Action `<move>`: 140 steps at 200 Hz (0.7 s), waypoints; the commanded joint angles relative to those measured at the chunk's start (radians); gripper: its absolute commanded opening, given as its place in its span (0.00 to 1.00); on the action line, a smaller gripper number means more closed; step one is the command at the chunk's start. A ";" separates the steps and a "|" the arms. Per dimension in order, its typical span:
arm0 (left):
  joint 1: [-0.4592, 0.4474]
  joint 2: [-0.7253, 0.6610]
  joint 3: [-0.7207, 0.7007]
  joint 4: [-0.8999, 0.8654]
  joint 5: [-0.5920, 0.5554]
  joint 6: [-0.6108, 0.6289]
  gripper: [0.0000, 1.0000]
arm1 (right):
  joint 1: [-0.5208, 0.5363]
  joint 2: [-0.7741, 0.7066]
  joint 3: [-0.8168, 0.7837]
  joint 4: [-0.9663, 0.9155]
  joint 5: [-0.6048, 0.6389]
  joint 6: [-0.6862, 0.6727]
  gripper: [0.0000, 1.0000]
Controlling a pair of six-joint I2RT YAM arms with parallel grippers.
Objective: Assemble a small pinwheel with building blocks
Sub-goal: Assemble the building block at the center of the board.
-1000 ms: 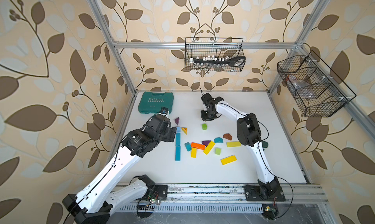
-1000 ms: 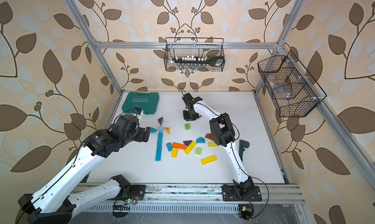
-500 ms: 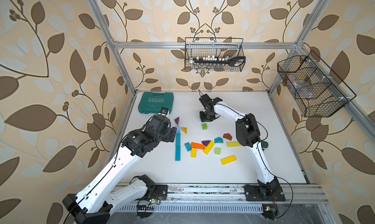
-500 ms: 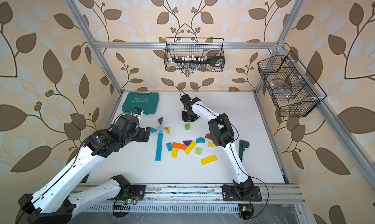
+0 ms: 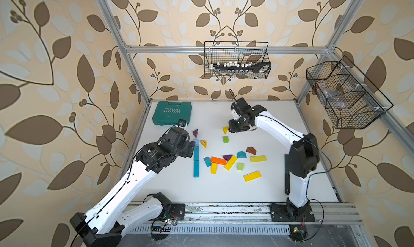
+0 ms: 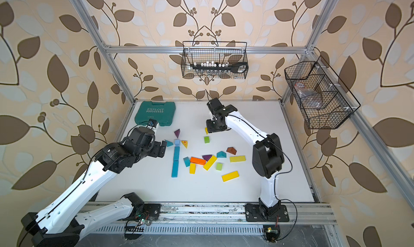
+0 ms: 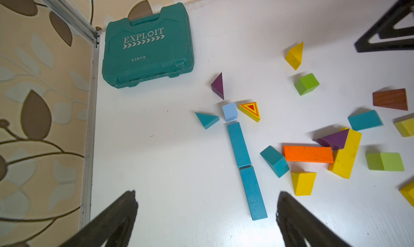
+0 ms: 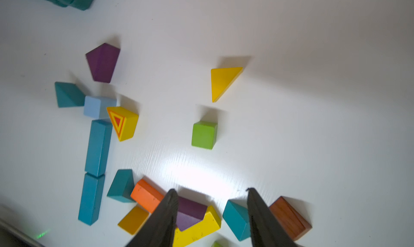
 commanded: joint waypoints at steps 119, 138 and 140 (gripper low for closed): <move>0.009 0.015 -0.017 -0.007 -0.013 -0.014 0.99 | 0.174 -0.026 -0.349 0.165 -0.049 -0.340 0.61; 0.009 0.016 -0.017 -0.007 -0.014 -0.013 0.99 | 0.174 0.006 -0.324 0.167 -0.043 -0.352 0.61; 0.009 0.016 -0.016 -0.007 -0.014 -0.013 0.99 | 0.175 0.010 -0.321 0.169 -0.043 -0.353 0.61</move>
